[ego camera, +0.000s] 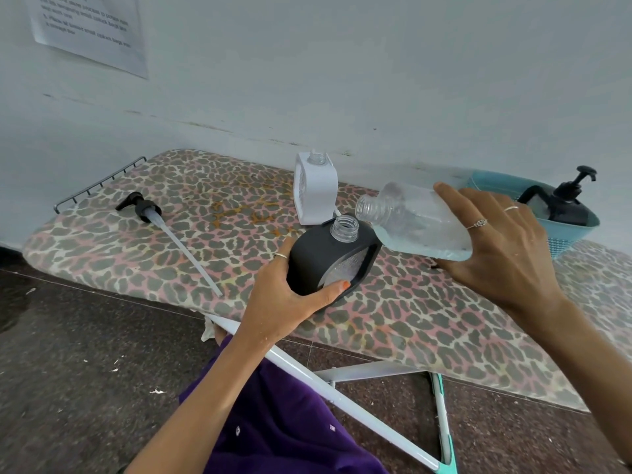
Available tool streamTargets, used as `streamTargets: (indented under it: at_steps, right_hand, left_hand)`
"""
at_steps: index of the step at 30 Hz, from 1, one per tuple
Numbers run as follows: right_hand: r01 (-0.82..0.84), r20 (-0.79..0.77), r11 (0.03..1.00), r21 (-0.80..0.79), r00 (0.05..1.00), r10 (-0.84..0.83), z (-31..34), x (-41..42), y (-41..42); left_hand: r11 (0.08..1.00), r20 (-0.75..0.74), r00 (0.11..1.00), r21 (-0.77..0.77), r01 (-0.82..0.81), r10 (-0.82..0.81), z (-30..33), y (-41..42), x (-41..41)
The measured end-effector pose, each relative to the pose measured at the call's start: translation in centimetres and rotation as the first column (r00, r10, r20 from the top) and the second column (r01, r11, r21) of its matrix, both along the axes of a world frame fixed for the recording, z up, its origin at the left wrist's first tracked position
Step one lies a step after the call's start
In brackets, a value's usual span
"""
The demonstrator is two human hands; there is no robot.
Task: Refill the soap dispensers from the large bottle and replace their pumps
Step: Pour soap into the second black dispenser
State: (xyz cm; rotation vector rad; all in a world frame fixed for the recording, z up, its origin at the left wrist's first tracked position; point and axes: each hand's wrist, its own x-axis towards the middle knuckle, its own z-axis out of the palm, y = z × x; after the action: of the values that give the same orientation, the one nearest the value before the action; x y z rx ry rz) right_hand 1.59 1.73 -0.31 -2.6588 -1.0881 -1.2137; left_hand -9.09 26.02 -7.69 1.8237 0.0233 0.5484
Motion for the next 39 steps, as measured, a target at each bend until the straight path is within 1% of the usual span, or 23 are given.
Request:
streamTargets:
  at_steps: [16, 27, 34, 39]
  right_hand:
    - [-0.006, 0.027, 1.0, -0.026, 1.0, 0.007, 0.7, 0.1, -0.1]
    - [-0.013, 0.035, 0.998, -0.067, 0.999, 0.015, 0.9, 0.2, 0.1]
    - [-0.034, 0.069, 0.997, -0.072, 0.997, 0.039, 1.1, 0.3, 0.1]
    - [-0.03, 0.063, 0.997, -0.076, 0.997, 0.035, 1.3, 0.2, 0.1]
  left_hand:
    - [1.0, -0.015, 1.0, -0.005, 0.003, -0.003, -0.1, 0.1, 0.2]
    - [0.998, -0.04, 0.998, -0.05, 0.035, -0.037, 0.4, 0.0, -0.1]
    - [0.998, -0.048, 0.998, -0.048, 0.036, -0.038, 0.4, 0.0, -0.1]
    - [0.997, -0.054, 0.998, -0.062, 0.04, -0.044, 0.5, -0.1, -0.2]
